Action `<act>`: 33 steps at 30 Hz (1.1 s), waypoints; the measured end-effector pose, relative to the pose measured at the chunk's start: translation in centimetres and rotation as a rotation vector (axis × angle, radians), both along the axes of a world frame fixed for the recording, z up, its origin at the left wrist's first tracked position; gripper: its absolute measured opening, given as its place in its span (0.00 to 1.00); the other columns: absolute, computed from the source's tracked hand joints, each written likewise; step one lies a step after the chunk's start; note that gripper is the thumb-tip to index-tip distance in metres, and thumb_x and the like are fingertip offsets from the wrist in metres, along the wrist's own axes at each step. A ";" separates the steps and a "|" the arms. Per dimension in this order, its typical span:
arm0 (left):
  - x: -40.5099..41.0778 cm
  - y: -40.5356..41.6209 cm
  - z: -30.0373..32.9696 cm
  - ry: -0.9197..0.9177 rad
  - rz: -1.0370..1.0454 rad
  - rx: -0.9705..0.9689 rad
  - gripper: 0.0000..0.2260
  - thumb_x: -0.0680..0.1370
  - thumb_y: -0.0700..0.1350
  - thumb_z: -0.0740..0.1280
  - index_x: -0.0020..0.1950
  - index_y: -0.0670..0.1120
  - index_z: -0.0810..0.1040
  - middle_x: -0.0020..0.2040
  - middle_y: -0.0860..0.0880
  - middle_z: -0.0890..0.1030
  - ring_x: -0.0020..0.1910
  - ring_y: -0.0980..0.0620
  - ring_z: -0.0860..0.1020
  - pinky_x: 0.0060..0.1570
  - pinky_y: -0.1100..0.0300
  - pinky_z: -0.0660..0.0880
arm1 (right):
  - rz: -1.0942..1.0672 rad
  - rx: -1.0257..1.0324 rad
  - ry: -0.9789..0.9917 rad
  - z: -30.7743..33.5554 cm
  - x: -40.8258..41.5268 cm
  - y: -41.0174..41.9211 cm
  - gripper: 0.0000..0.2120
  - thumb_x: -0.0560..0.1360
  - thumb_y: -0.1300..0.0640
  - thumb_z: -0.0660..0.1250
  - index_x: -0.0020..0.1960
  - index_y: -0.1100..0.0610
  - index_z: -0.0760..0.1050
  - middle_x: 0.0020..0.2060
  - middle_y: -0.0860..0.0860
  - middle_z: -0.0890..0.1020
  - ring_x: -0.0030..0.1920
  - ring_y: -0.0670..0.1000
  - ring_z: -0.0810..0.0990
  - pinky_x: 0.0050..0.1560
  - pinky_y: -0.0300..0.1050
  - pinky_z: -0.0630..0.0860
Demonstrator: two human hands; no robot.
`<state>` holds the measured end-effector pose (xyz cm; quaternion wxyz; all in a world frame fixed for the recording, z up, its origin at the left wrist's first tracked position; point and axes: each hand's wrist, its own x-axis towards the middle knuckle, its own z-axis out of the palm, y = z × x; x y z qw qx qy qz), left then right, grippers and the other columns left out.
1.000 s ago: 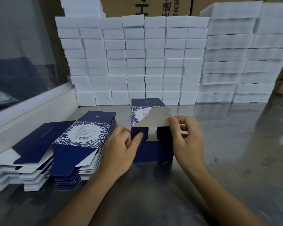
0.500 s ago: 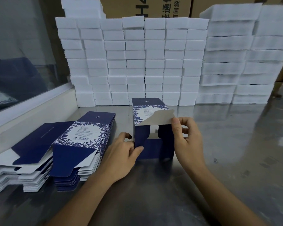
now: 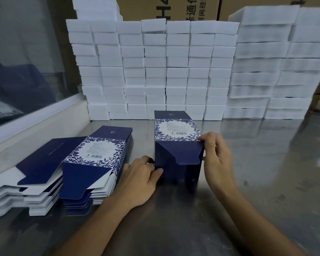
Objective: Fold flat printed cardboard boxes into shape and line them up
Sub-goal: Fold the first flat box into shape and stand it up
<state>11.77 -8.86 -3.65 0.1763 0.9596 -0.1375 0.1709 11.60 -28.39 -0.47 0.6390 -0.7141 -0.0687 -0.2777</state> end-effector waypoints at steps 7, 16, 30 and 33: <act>-0.1 -0.4 0.0 -0.103 -0.048 -0.368 0.11 0.82 0.54 0.57 0.59 0.51 0.71 0.58 0.55 0.75 0.52 0.55 0.76 0.52 0.55 0.74 | 0.070 0.005 0.030 -0.2 0.5 -0.5 0.05 0.82 0.59 0.64 0.49 0.52 0.75 0.54 0.53 0.80 0.51 0.47 0.78 0.44 0.37 0.73; -0.5 -0.6 0.9 -0.416 -0.086 -0.574 0.20 0.83 0.53 0.51 0.70 0.50 0.72 0.63 0.57 0.74 0.62 0.71 0.68 0.60 0.77 0.61 | 0.030 -0.165 -0.124 -0.2 0.0 -0.1 0.06 0.78 0.57 0.70 0.46 0.47 0.76 0.49 0.47 0.80 0.50 0.43 0.80 0.43 0.33 0.73; -1.3 -2.6 1.3 -0.516 -0.064 -0.473 0.14 0.83 0.53 0.56 0.63 0.51 0.76 0.54 0.54 0.76 0.50 0.56 0.77 0.44 0.56 0.77 | -0.165 -0.522 -0.367 -0.1 -1.2 2.5 0.05 0.74 0.55 0.75 0.50 0.52 0.85 0.63 0.56 0.74 0.67 0.58 0.70 0.63 0.59 0.71; -1.3 -2.7 1.5 -0.511 -0.044 -0.472 0.14 0.82 0.53 0.57 0.61 0.51 0.77 0.53 0.53 0.77 0.49 0.56 0.77 0.43 0.56 0.77 | -0.199 -0.483 -0.385 -0.2 -1.0 2.7 0.03 0.73 0.56 0.75 0.48 0.52 0.85 0.56 0.53 0.76 0.60 0.58 0.73 0.56 0.59 0.73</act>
